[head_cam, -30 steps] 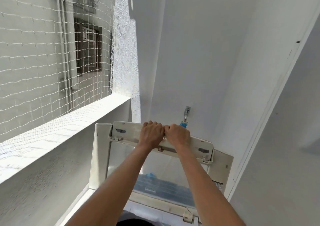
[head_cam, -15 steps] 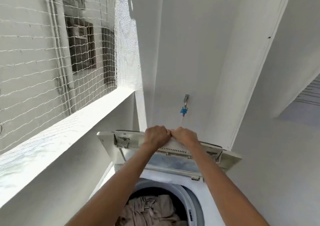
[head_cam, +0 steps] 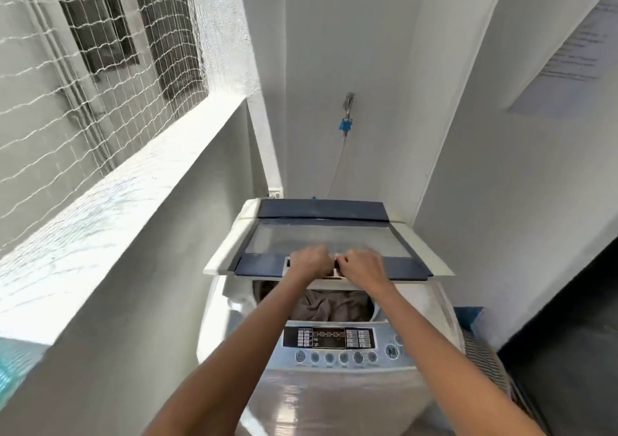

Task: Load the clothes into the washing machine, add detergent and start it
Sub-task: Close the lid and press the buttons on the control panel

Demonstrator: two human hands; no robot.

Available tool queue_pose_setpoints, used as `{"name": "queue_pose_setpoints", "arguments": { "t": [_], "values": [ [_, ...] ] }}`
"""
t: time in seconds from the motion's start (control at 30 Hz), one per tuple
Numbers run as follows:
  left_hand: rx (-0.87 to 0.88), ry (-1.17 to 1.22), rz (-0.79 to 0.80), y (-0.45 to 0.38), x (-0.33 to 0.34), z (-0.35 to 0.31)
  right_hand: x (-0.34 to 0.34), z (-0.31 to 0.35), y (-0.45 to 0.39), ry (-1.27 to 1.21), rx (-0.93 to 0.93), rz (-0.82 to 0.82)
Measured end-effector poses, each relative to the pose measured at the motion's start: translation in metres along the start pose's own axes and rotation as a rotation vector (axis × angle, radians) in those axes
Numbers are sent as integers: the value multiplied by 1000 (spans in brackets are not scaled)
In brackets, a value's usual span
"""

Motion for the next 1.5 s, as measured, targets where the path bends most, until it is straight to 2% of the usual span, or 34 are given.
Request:
{"name": "queue_pose_setpoints", "arguments": {
  "t": [0.2, 0.4, 0.63, 0.83, 0.93, 1.0, 1.1, 1.17, 1.33, 1.5],
  "values": [
    [-40, 108, 65, 2, 52, 25, 48, -2, 21, 10, -25, 35],
    [-74, 135, 83, 7, 89, 40, 86, -6, 32, -50, -32, 148],
    [9, 146, 87, 2, 108, 49, 97, -9, 32, -26, -92, 42],
    [160, 10, -225, 16, 125, 51, 114, -6, 50, -59, -74, -131],
    [211, 85, -330, 24, 128, 53, 112, -6, 63, -105, -61, -275],
    [232, 137, -425, 36, 128, 57, 116, -5, 77, -223, -40, -381],
    [223, 193, -563, 64, 138, 64, 126, 14, 113, -331, -107, -443],
    [270, 183, -594, 82, 150, 66, 135, 26, 135, -352, -176, -461],
    [306, 212, -557, 112, 175, 65, 150, 19, 164, -405, -176, -476],
    [505, 98, -409, 128, 204, 27, 157, -33, 185, -339, -118, -459]
  ]
}}
Point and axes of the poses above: each hand's wrist, its own y-axis away from the middle knuckle, its own x-axis out of the palm, z = x × y, the point moved 5 cm from there along -y, towards the middle knuckle, and after that the axes turned 5 degrees about y, right-handed, at the moved point
